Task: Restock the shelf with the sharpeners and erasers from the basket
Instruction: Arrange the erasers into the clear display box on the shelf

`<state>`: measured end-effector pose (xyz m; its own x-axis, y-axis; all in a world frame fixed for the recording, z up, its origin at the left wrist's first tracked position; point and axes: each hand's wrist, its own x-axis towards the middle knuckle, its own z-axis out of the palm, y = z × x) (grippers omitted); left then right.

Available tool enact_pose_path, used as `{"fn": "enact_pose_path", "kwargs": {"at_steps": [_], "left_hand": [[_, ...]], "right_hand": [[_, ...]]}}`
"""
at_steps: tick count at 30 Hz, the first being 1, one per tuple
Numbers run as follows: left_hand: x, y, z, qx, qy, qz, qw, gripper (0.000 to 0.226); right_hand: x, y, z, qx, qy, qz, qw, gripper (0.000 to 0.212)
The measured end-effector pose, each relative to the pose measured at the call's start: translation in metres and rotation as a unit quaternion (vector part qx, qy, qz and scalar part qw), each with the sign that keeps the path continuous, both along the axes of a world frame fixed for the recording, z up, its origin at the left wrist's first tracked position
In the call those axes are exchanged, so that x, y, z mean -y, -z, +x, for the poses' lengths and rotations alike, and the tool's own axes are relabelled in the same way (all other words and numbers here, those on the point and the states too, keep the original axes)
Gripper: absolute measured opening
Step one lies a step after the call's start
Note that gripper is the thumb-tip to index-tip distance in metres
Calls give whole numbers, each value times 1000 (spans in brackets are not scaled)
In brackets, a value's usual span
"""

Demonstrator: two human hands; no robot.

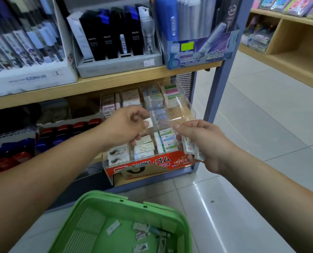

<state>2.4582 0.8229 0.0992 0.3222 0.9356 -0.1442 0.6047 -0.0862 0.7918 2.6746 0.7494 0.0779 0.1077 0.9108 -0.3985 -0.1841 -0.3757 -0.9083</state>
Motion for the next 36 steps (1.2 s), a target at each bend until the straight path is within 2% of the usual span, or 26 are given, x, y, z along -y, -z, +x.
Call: {"fn": "enact_pose_path", "kwargs": {"at_steps": [4, 7, 10, 12, 17, 20, 23, 27, 29, 33, 36], "left_hand": [[7, 24, -27, -59, 20, 24, 998, 39], [12, 39, -29, -49, 16, 49, 997, 29], [11, 49, -28, -77, 33, 59, 995, 21], [9, 51, -28, -102, 34, 87, 990, 19], [-5, 48, -27, -89, -1, 190, 978, 19], [-7, 53, -26, -199, 61, 265, 941, 15], [-10, 59, -29, -255, 80, 274, 924, 15], [-11, 58, -30, -204, 66, 260, 942, 18], [-12, 61, -31, -201, 76, 271, 938, 20], [-7, 69, -32, -294, 115, 394, 863, 13], [2, 67, -25, -361, 126, 420, 823, 10]], "right_hand": [[-8, 1, -16, -3, -3, 10, 1000, 44], [-11, 0, -30, -10, -11, 9, 1000, 43], [-15, 1, -37, -18, -9, -2, 1000, 43], [-16, 1, -38, -17, -7, -6, 1000, 40], [-18, 5, -39, -4, 5, -3, 1000, 34], [-19, 5, -38, 0, 15, -2, 1000, 31], [-19, 3, -35, 1, 8, -3, 1000, 29], [-17, 4, -35, 17, -3, -7, 1000, 30], [-17, 3, -36, 18, -6, -8, 1000, 29], [-18, 5, -35, -12, -11, -20, 1000, 35], [-19, 4, -35, -34, -21, -41, 998, 38]]}}
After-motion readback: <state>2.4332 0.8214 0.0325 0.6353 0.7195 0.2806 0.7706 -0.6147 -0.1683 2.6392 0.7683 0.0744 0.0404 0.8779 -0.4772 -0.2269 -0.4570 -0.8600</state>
